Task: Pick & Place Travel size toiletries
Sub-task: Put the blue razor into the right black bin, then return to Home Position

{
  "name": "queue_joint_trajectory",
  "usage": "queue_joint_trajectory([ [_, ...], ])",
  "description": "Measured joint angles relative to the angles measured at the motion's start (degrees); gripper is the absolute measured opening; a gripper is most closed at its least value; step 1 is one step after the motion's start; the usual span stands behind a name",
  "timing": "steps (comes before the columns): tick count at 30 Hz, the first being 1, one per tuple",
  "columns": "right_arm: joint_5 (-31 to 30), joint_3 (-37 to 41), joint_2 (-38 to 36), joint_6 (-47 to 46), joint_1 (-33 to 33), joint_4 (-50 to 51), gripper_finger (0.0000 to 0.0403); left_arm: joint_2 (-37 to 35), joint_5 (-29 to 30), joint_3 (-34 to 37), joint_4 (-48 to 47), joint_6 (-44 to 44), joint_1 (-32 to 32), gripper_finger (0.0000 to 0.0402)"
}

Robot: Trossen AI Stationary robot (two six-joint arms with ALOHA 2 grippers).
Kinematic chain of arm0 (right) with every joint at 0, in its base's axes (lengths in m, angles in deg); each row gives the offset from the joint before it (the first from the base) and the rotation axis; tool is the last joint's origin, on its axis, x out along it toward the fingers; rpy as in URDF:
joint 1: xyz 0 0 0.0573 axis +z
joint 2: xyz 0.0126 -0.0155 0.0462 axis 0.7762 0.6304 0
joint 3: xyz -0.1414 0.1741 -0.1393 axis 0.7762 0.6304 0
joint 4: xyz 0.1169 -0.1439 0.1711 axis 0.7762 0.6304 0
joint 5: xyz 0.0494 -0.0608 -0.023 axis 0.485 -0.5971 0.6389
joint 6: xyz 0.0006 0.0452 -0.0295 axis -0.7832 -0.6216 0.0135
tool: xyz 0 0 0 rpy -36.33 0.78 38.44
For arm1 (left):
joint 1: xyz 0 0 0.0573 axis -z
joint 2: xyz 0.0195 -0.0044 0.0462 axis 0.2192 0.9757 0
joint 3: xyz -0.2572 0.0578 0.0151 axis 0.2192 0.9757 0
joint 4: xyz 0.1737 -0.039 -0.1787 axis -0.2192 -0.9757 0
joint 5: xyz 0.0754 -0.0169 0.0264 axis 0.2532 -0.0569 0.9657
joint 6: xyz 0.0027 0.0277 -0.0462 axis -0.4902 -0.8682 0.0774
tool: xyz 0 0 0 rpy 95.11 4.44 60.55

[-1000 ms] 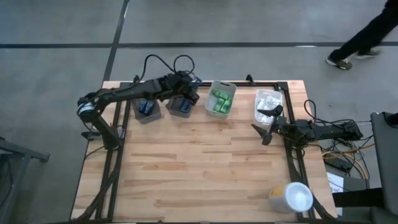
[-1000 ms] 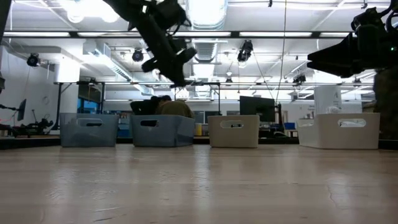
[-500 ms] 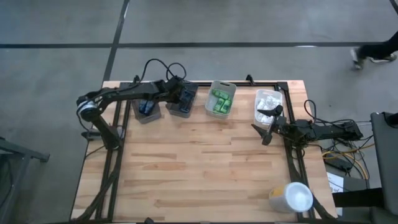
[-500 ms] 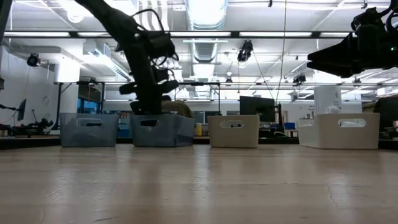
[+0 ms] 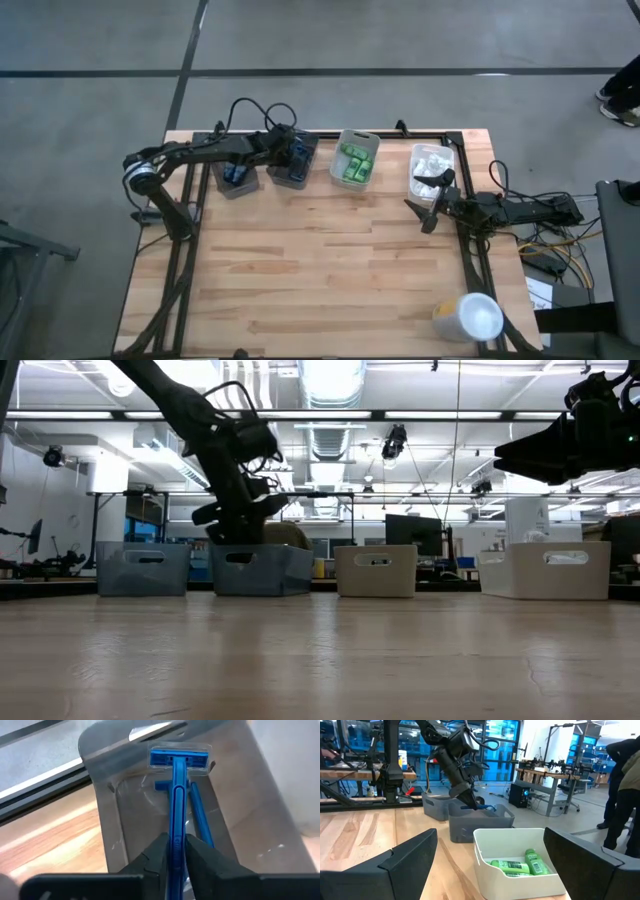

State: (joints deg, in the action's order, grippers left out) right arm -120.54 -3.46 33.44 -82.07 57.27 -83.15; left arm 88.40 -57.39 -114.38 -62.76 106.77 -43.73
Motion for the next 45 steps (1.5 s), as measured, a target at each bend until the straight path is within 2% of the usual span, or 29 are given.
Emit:
queue_joint_trajectory([
  [19, 0.0, 0.01, -0.01, 0.13, -0.02, 0.0, 0.0364, 0.0, -0.3, -0.9, 1.81, 3.96, 0.0, 0.0193],
  [36, 0.0, 0.0, -0.02, 0.11, -0.02, 0.0, 0.0364, 0.02, -1.39, -15.48, 0.88, -8.12, 0.2, 0.02],
  [42, 0.0, 0.0, -0.02, 0.0, -0.02, 0.0, 0.0363, -0.59, -2.85, -17.24, 3.07, -12.29, 2.15, 0.02],
  [45, 0.02, 0.0, -0.02, 0.1, -0.01, 0.0, 0.0364, -1.72, -2.83, -16.31, 7.99, -13.82, 3.62, 0.0199],
])
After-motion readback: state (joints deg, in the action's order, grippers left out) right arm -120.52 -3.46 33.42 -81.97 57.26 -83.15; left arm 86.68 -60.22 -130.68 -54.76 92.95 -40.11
